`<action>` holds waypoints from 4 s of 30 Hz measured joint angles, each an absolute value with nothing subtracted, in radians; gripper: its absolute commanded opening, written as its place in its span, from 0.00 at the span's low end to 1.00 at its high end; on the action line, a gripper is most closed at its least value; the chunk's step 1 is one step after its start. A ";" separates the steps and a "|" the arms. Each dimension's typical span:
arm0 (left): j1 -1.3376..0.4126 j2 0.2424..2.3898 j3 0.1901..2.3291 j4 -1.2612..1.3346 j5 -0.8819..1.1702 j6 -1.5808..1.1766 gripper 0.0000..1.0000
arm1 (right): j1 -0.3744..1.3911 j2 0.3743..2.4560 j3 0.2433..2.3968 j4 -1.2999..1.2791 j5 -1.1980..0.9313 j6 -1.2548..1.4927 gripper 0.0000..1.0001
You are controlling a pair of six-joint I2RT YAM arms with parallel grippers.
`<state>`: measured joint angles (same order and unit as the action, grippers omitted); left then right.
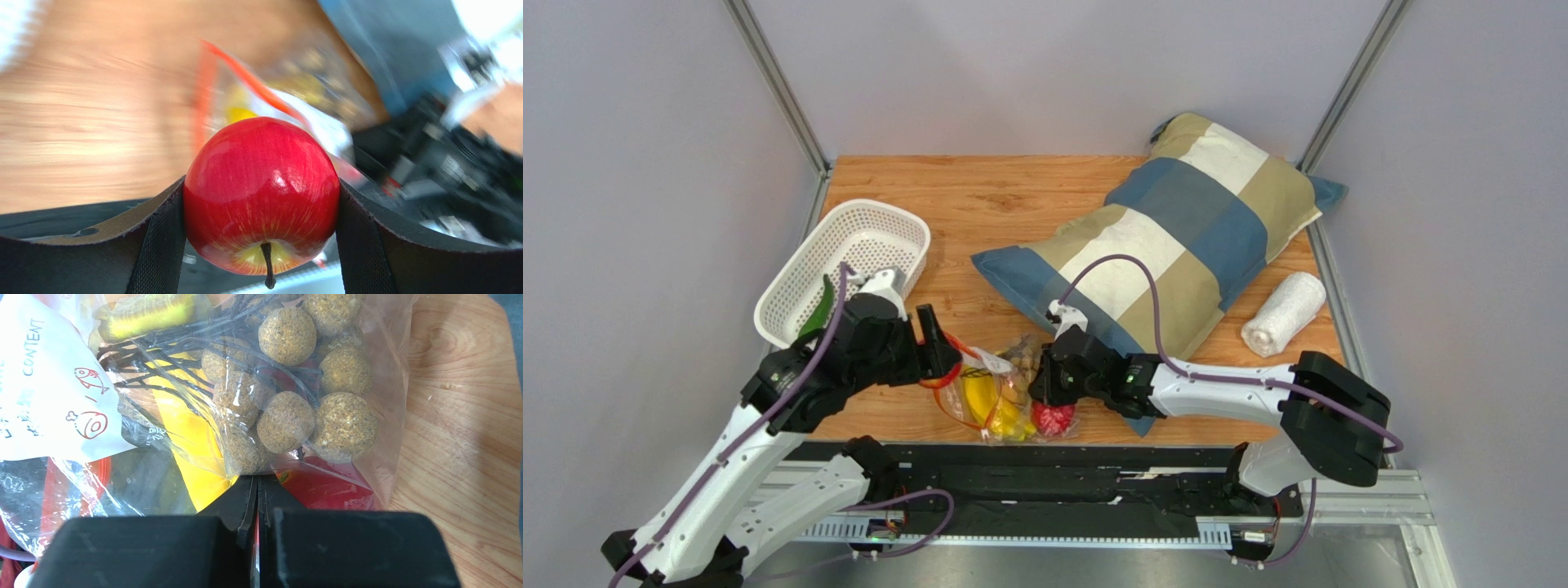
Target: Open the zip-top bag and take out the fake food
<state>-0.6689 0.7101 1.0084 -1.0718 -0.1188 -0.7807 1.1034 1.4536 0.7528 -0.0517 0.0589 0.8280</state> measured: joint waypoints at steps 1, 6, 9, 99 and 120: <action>-0.668 0.706 1.028 -1.100 -0.184 -0.779 0.00 | 1.103 1.454 0.753 -0.052 0.060 0.826 0.00; -0.521 0.729 1.077 -1.103 -0.409 -0.692 0.00 | 1.103 1.449 0.755 -0.055 0.049 0.814 0.00; -0.265 0.845 1.079 -1.015 -0.391 -0.629 0.00 | 1.103 1.431 0.763 -0.086 0.046 0.800 0.00; -0.452 0.772 0.528 -0.508 0.334 -0.864 0.00 | 1.258 1.562 1.248 -0.503 0.194 0.557 0.00; -0.452 0.612 0.889 -0.868 0.559 -0.615 0.00 | 1.145 1.434 1.182 -0.512 0.261 0.624 0.00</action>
<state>-0.4519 0.6125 0.8894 -0.8677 0.5587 -0.6147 1.1454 1.4342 1.1824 -0.5121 0.2607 0.6235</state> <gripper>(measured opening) 0.018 0.007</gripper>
